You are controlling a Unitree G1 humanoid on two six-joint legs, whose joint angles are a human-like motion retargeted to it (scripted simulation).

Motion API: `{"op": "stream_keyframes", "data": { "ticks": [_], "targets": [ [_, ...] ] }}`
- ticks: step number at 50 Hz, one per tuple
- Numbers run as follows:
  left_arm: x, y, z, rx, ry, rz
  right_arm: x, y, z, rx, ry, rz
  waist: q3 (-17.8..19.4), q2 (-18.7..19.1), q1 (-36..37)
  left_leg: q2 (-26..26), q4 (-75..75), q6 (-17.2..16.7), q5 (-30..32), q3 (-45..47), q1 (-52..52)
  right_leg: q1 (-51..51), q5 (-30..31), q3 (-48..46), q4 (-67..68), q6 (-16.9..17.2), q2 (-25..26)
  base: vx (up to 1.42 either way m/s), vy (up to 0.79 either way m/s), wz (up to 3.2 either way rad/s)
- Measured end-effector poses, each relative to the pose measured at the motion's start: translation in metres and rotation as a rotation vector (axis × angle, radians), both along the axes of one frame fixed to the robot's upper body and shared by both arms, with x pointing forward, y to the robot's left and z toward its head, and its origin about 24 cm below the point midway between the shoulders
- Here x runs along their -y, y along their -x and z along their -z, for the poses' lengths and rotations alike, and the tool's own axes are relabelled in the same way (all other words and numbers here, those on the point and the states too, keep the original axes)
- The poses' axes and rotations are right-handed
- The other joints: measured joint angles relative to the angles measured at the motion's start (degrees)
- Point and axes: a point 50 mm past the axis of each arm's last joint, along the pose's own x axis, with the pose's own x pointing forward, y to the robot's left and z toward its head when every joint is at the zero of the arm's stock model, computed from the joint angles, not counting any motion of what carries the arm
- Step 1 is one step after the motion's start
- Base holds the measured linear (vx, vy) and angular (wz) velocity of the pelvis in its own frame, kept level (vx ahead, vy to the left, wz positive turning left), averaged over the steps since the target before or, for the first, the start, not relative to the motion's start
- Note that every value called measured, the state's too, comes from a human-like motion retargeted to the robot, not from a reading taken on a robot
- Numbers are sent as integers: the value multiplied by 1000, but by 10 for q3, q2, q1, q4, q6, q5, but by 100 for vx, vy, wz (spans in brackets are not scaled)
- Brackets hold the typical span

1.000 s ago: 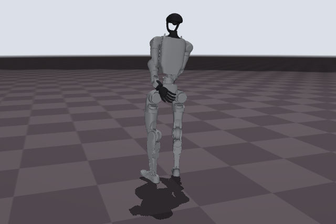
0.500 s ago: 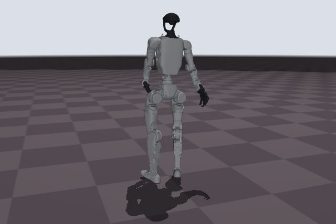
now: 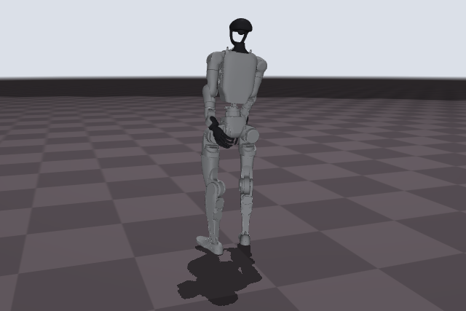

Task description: In place motions

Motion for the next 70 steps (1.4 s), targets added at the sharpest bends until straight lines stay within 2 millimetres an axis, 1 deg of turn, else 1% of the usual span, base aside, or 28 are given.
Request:
{"op": "stream_keyframes", "data": {
  "ticks": [3, 6, 10, 13, 15, 17, 19, 21, 23, 25, 28, 30, 32, 35, 37, 40, 42, 44, 46, 48, 50, 53, 55, 58, 61, 64, 67, 70],
  "targets": [
    [10, 69, -36, -188, -24, -195, -54, -68, -38, 279, -223, -199, -5, 8, -6, 6, -2, -2, -3, 8, 0, -11, 2, 12, 3, -1, 5, 4, 1, -35],
    [20, 108, -66, -296, -28, -306, -96, -102, -79, 487, -452, -253, -8, 14, -13, 11, -2, -4, -5, 15, -3, -19, 3, 18, 5, -1, 9, -1, 1, -15],
    [21, 126, -83, -390, -92, -385, -121, -112, -107, 649, -639, -234, -8, 11, -21, 12, -1, -4, -5, 12, -5, -17, 1, 14, 5, 0, 9, 0, -3, 11],
    [7, 104, -64, -327, -150, -380, -108, -95, -87, 626, -574, -217, -10, 4, -32, 12, 4, -3, -1, -1, -9, -6, -1, -4, 2, 0, 7, 4, -7, 48],
    [-2, 66, -36, -196, -129, -323, -85, -74, -61, 557, -454, -210, -10, 2, -34, 11, 6, -4, 2, -7, -13, 1, -3, -15, 0, 1, 5, 0, 0, 47],
    [-8, 10, -7, -28, -52, -234, -50, -40, -28, 422, -285, -183, -11, 0, -28, 10, 9, -4, 4, -14, -18, 6, -5, -23, -2, 2, 3, -4, 4, 38],
    [-7, -58, 15, 161, 66, -134, -7, 10, 3, 228, -93, -124, -11, -6, -19, 8, 13, -4, 7, -23, -24, 12, -7, -32, -5, 3, 0, -5, 4, 41],
    [3, -131, 26, 361, 204, -29, 33, 75, 21, -23, 94, -27, -10, -13, -13, 6, 18, -4, 10, -33, -30, 21, -8, -45, -8, 4, -3, -5, 1, 54],
    [21, -200, 25, 566, 325, 74, 63, 146, 19, -324, 242, 104, -8, -21, -16, 3, 22, -3, 13, -44, -34, 30, -9, -58, -12, 5, -6, -2, -3, 54],
    [44, -267, 14, 791, 417, 188, 86, 212, 3, -620, 332, 300, 0, -24, -13, 2, 26, -1, 15, -52, -37, 37, -10, -67, -14, 7, -6, 1, 0, 32],
    [87, -350, -20, 1134, 519, 349, 104, 285, -26, -855, 414, 635, 9, -22, -9, 2, 32, 2, 17, -61, -44, 40, -11, -68, -16, 9, -6, 0, 0, 0],
    [107, -393, -50, 1355, 564, 451, 107, 316, -36, -818, 497, 805, 15, -22, -13, 1, 33, 3, 19, -64, -45, 42, -11, -68, -18, 10, -6, 0, 0, 0],
    [117, -422, -78, 1552, 565, 552, 108, 336, -41, -722, 588, 925, 21, -23, -13, -1, 33, 4, 19, -65, -42, 46, -11, -66, -18, 11, -6, 0, 0, 0],
    [119, -445, -104, 1778, 491, 681, 111, 358, -53, -688, 746, 1067, 21, -23, -2, -1, 33, 5, 19, -62, -37, 44, -10, -55, -17, 10, -6, 1, 1, -31],
    [115, -447, -104, 1841, 374, 713, 110, 358, -53, -703, 792, 1118, 20, -20, 5, -1, 33, 6, 17, -58, -36, 41, -9, -49, -16, 10, -6, -2, 4, -30],
    [104, -429, -77, 1786, 225, 688, 106, 330, -37, -660, 705, 1091, 16, -15, 6, 0, 33, 5, 15, -59, -35, 38, -9, -47, -14, 9, -6, -1, 4, -6],
    [94, -395, -43, 1620, 225, 657, 103, 298, -22, -640, 602, 973, 8, -10, 3, 0, 28, 4, 14, -57, -33, 35, -10, -52, -13, 8, -6, 0, 0, 0],
    [79, -342, -6, 1373, 284, 626, 98, 257, -8, -601, 502, 793, -1, -4, 2, 0, 17, 3, 12, -41, -23, 32, -10, -52, -11, 7, -4, 3, 3, -2],
    [58, -273, 24, 1064, 329, 570, 88, 206, 5, -527, 386, 583, -10, 2, 7, 1, 10, 2, 8, -27, -11, 27, -10, -43, -8, 5, -3, 4, 4, -38],
    [31, -195, 36, 728, 309, 479, 69, 147, 14, -418, 253, 368, -15, 8, 11, 3, 7, 1, 3, -18, -2, 21, -8, -26, -4, 2, 0, 3, 1, -71],
    [6, -120, 32, 398, 233, 354, 37, 84, 16, -271, 97, 168, -10, 13, 13, 4, 6, 1, -3, -9, 10, 16, -6, -7, 1, 0, 4, 5, -4, -80],
    [-6, -15, 5, 44, 59, 89, -25, -1, -4, -41, -163, -84, -1, 14, 0, 6, 0, 0, -10, 8, 27, 9, -2, 17, 5, -3, 9, 8, -8, -71],
    [-3, 36, -14, -43, -39, -66, -63, -39, -28, 94, -326, -207, -3, 18, -5, 10, -3, -2, -14, 19, 32, 2, 0, 30, 5, -4, 15, 9, -2, -58],
    [4, 89, -43, -119, -117, -231, -99, -73, -65, 260, -521, -311, -14, 27, -7, 17, -5, -5, -17, 31, 27, -12, 2, 44, 7, -4, 22, 4, 4, -40],
    [8, 121, -69, -245, -197, -309, -114, -88, -92, 447, -639, -376, -18, 32, -15, 20, -6, -5, -17, 29, 21, -16, 0, 39, 7, -2, 25, 0, 0, 9],
    [3, 125, -72, -293, -312, -353, -106, -87, -94, 596, -630, -363, -12, 25, -23, 19, -4, -5, -15, 18, 17, -8, -3, 24, 5, -2, 22, -5, -3, 46],
    [-1, 99, -49, -202, -386, -372, -74, -63, -61, 579, -479, -290, -7, 17, -28, 16, 1, -3, -11, 4, 13, 5, -7, 7, 3, -1, 17, 1, -2, 51],
    [-5, 40, -10, 6, -357, -331, -21, -5, -11, 364, -214, -201, -7, 6, -29, 10, 8, -2, -6, -14, 4, 18, -10, -12, -2, -1, 10, 2, -1, 60]
  ]
}}
